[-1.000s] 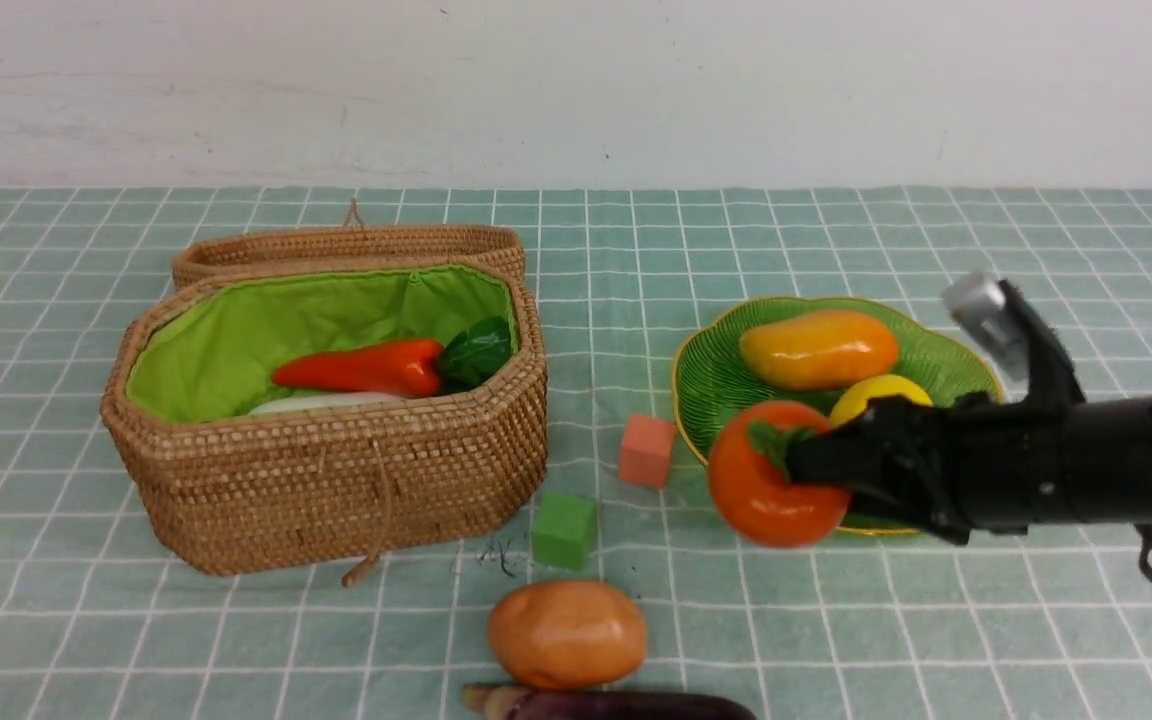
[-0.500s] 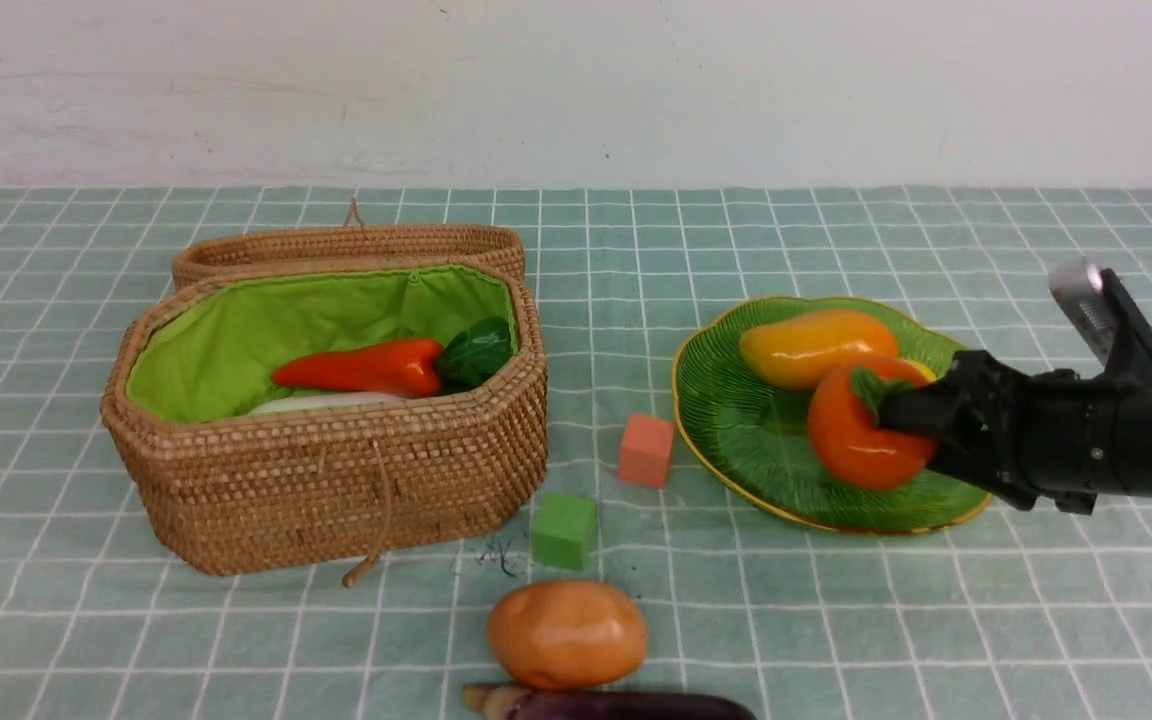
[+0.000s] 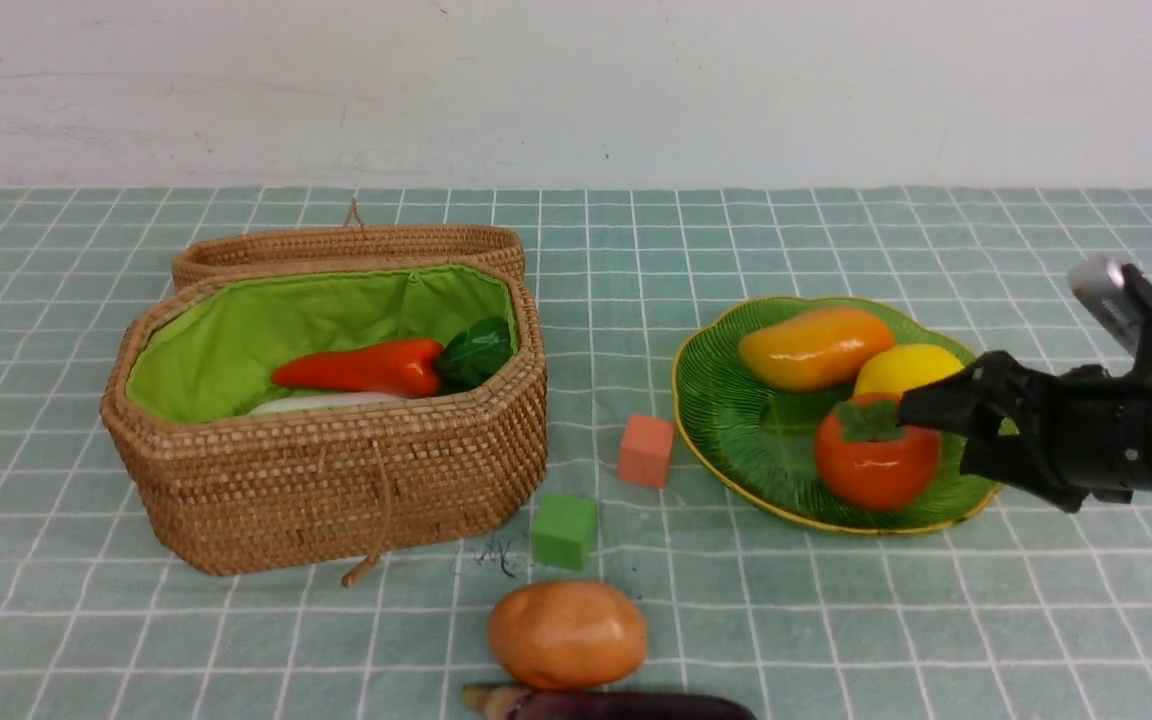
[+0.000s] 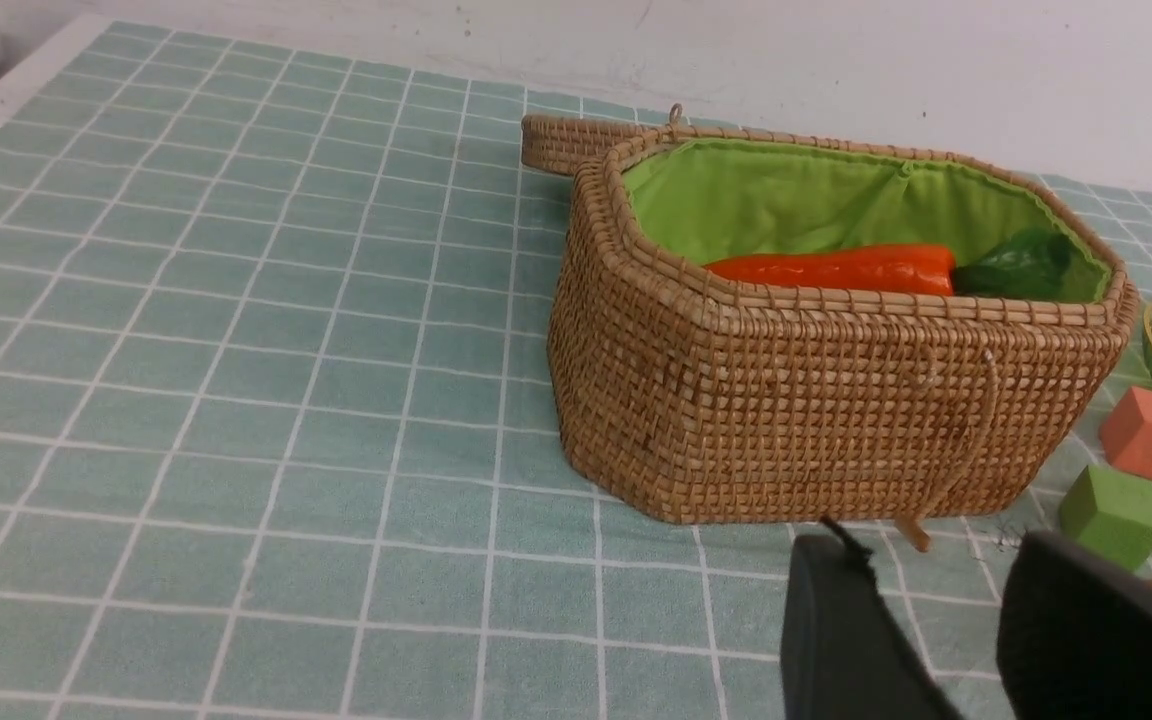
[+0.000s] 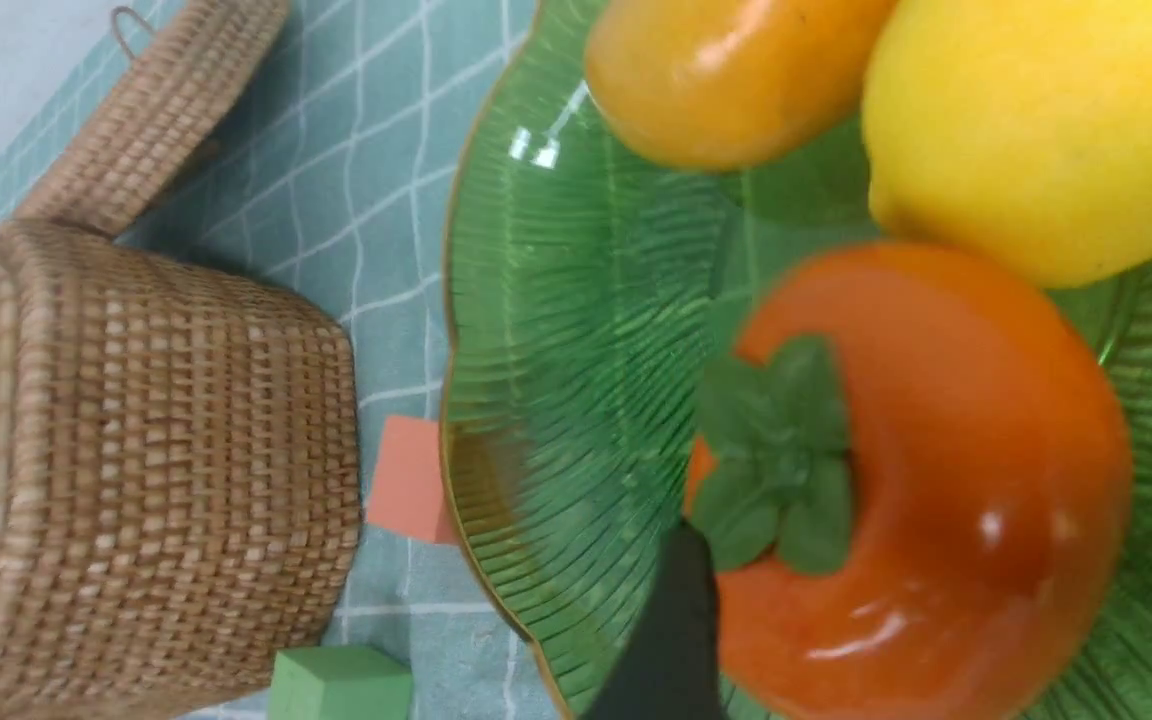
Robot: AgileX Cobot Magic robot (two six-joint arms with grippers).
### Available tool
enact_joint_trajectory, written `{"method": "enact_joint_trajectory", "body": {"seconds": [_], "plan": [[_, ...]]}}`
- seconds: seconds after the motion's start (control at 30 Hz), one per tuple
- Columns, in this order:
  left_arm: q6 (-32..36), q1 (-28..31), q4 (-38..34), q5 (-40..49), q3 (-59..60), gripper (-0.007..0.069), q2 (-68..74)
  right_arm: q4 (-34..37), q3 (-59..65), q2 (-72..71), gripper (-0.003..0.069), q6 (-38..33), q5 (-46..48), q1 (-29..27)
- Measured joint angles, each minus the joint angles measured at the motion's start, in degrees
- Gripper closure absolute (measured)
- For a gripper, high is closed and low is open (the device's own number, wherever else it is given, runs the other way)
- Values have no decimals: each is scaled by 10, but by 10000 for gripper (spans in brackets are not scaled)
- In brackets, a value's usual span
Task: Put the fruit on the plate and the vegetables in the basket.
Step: Grab a tomato with your right arm and place it on the plate on the right, then grab a potato with your left arm and place it in the basket on the left
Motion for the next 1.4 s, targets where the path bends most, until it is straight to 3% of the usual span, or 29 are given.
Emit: {"method": "enact_joint_trajectory", "body": {"seconds": [0.13,0.37,0.43,0.47,0.63,0.77,0.87,0.93,1.0,1.17,1.4], "plan": [[0,0,0,0,0,386,0,-42,0,-64,16,0,47,-24],[0,0,0,0,0,386,0,-154,0,-181,129,48,166,-35],[0,0,0,0,0,386,0,-258,0,-244,200,112,203,-35],[0,0,0,0,0,386,0,-267,0,-248,206,118,205,-35],[0,0,0,0,0,386,0,-513,1,-375,368,287,232,-34],[0,0,0,0,0,386,0,-609,18,-463,497,361,207,-34],[0,0,0,0,0,386,0,-633,32,-532,592,413,174,-33],[0,0,0,0,0,386,0,-634,34,-556,615,431,168,-26],[0,0,0,0,0,386,0,-633,34,-604,657,452,165,8],[0,0,0,0,0,386,0,-612,34,-676,671,459,181,56],[0,0,0,0,0,386,0,-602,34,-731,671,460,202,64]]}}
